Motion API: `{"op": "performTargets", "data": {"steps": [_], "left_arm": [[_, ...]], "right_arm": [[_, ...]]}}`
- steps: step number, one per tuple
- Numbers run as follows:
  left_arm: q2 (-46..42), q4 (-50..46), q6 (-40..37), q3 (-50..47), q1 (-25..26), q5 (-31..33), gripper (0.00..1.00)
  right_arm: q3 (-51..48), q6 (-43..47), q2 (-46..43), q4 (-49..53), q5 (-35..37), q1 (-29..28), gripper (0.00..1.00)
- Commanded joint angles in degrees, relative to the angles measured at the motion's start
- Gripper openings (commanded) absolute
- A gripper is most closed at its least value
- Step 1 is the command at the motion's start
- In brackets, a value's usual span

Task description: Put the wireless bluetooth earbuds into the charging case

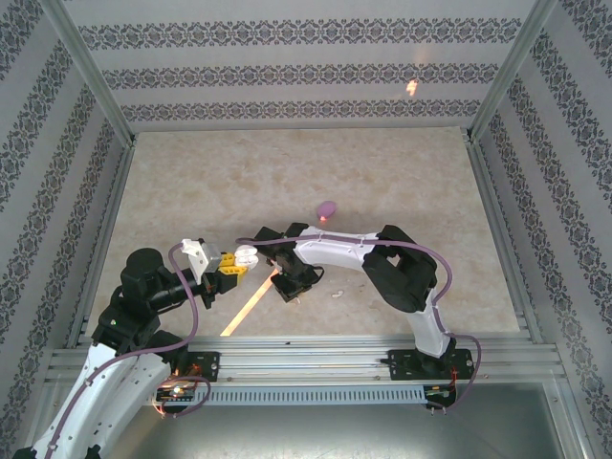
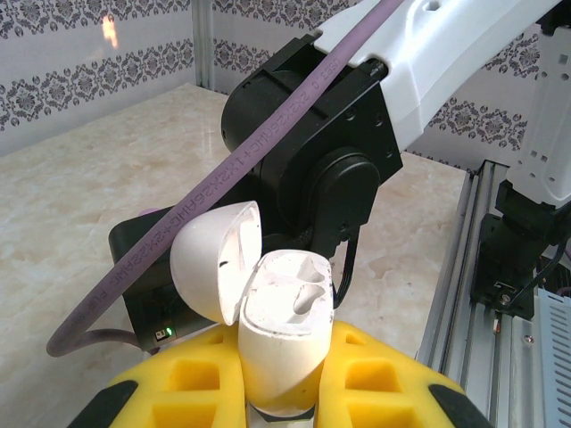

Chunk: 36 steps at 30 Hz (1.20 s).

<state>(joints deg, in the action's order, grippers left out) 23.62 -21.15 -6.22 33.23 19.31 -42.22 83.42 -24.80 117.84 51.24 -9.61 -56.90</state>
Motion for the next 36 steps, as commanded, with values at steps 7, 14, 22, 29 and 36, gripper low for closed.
{"op": "performTargets", "data": {"steps": [7,14,22,29,36], "left_arm": [[-0.6,1.5,1.3,1.2,-0.7,-0.4,0.02],[0.4,10.4,6.6,-0.3,-0.6,-1.3,0.01],[7.3,24.6,12.1,-0.6,-0.7,-3.9,0.0],[16.7,37.1,15.0,1.2,-0.5,-7.1,0.0],[25.3,42.3,13.9,4.4,1.4,-7.3,0.0]], "right_arm": [[-1.4,0.1,-3.5,0.0,2.4,0.0,0.19],[-5.7,-3.0,-13.0,-4.6,2.7,4.5,0.17],[-6.9,-3.4,-27.7,-6.6,10.6,8.6,0.15],[-9.3,-2.1,-41.9,-11.6,17.8,9.6,0.14],[-9.4,4.0,-51.6,-18.3,18.1,9.5,0.13]]}}
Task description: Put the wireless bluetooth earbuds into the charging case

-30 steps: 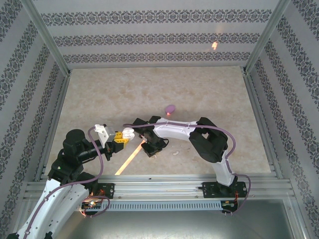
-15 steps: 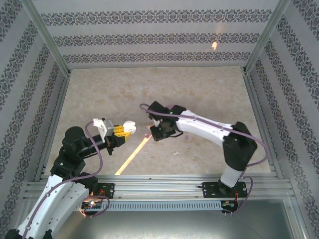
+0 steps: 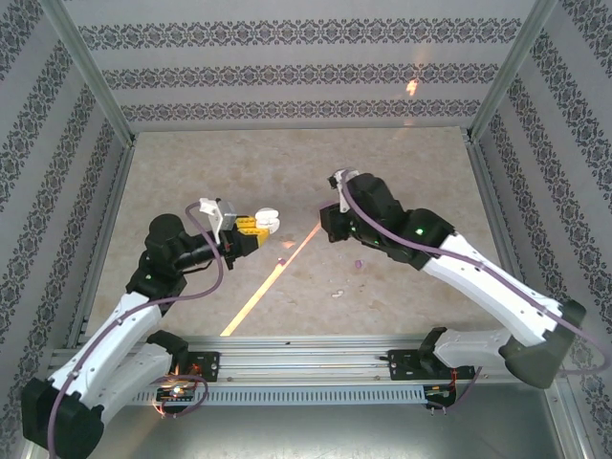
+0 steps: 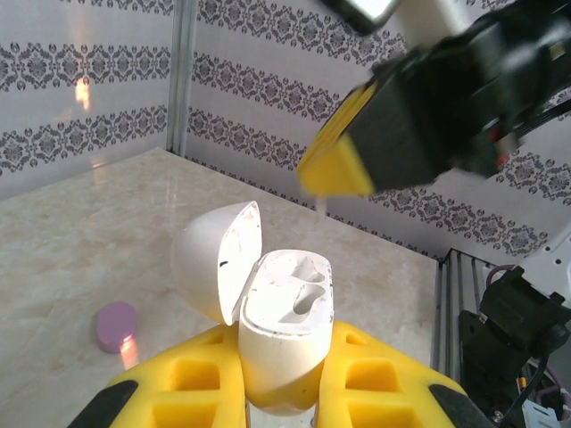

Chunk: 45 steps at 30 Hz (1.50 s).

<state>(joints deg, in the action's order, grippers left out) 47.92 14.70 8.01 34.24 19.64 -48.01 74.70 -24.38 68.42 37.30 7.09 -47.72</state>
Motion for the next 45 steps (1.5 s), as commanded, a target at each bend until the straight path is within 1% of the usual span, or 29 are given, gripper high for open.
{"op": "performTargets", "data": {"steps": [1,3,7,11,16,23,30,45], "left_arm": [[1.7,5.4,-1.5,4.2,1.8,-0.9,0.0],[2.8,5.0,-2.9,4.9,3.0,0.5,0.0],[5.4,5.9,-2.1,6.2,4.0,0.9,0.0],[7.0,7.4,-1.0,6.6,4.8,0.4,0.0],[7.2,8.0,-0.3,6.8,5.0,-0.1,0.0],[7.1,8.7,1.0,6.4,5.1,-0.6,0.0],[7.9,11.1,2.5,5.9,5.1,-1.1,0.0],[8.5,11.2,2.3,5.7,5.3,-1.0,0.0]], "right_arm": [[-0.7,4.5,-3.0,-5.6,0.7,0.2,0.12],[-0.2,6.4,-3.8,-7.0,0.5,-0.5,0.12],[2.2,12.4,-3.7,-7.8,0.3,-3.5,0.1],[3.5,15.6,-2.7,-10.4,-4.5,-5.0,0.11],[6.4,16.1,0.3,-10.6,-7.0,-5.0,0.11],[6.8,17.5,2.5,-13.4,-11.7,-5.1,0.12],[7.1,17.4,5.0,-14.6,-13.2,-5.1,0.12],[6.8,16.5,6.9,-14.7,-14.1,-4.9,0.11]]}}
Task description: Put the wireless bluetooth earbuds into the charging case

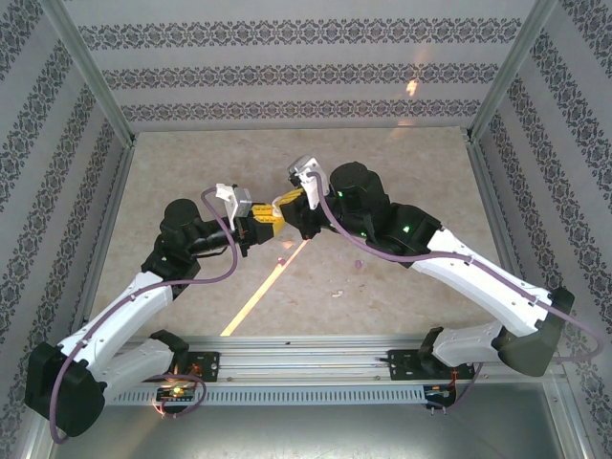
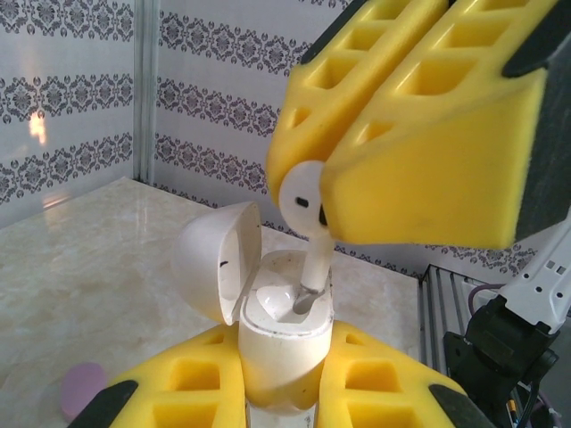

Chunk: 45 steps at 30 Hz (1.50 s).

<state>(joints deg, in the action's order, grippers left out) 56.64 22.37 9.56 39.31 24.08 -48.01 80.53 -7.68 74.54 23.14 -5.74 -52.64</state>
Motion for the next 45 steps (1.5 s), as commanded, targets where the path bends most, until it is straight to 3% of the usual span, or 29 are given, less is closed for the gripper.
{"op": "performTargets", "data": {"steps": [1,18,32,38,45], "left_arm": [[-0.3,3.6,0.7,0.6,0.9,-1.0,0.0],[-0.6,3.8,0.7,0.4,0.9,-0.7,0.0],[-0.7,3.7,0.8,-0.1,0.8,-0.1,0.0],[-0.5,4.1,1.0,-0.9,0.9,0.7,0.0],[-0.5,4.9,0.7,-2.3,0.8,2.0,0.0]], "right_arm": [[0.7,-0.2,0.9,-0.5,-1.3,0.1,0.11],[-2.6,-1.7,0.7,1.0,-1.8,0.3,0.16],[2.5,-7.1,0.8,3.8,-0.6,0.3,0.54],[5.9,-10.1,0.6,5.1,-1.9,0.4,0.62],[7.2,-14.5,-0.9,7.7,-0.9,1.5,0.63]]}}
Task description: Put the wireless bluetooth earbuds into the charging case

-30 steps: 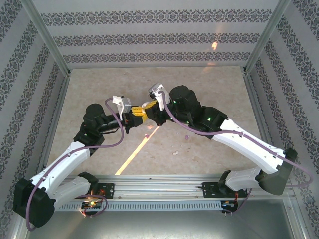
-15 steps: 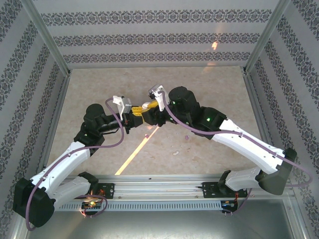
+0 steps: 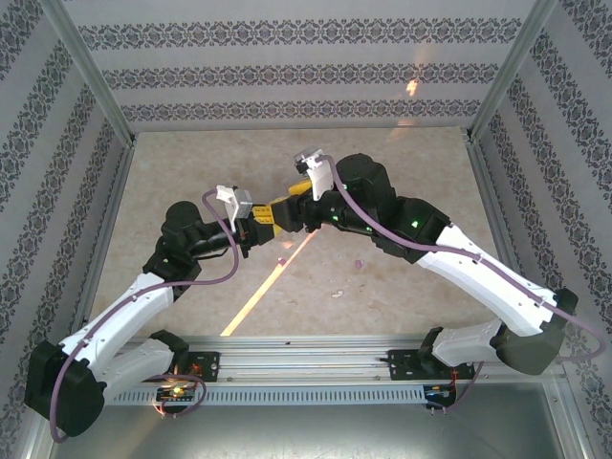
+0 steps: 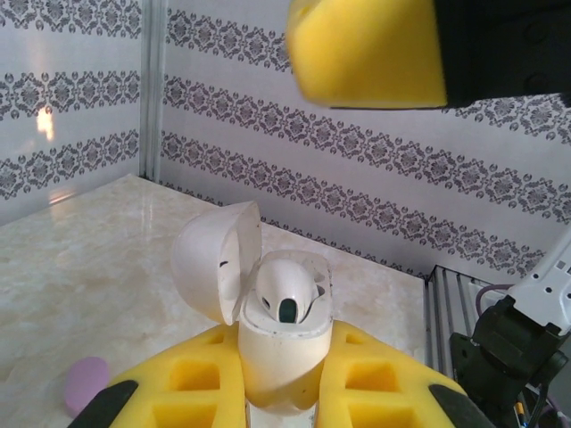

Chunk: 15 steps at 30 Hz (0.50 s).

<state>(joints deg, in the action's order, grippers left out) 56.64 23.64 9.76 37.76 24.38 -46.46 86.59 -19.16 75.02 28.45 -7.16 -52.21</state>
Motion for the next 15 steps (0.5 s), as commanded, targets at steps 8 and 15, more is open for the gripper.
{"op": "performTargets", "data": {"steps": [8,15], "left_arm": [[0.5,4.3,-2.3,-1.6,0.6,0.4,0.0],[2.5,9.8,-1.6,-5.2,0.7,0.7,0.0]], "right_arm": [[-8.3,-14.8,-7.1,7.8,0.4,10.6,0.6],[-26.3,-26.5,-13.0,6.6,-6.1,18.9,0.52]]}}
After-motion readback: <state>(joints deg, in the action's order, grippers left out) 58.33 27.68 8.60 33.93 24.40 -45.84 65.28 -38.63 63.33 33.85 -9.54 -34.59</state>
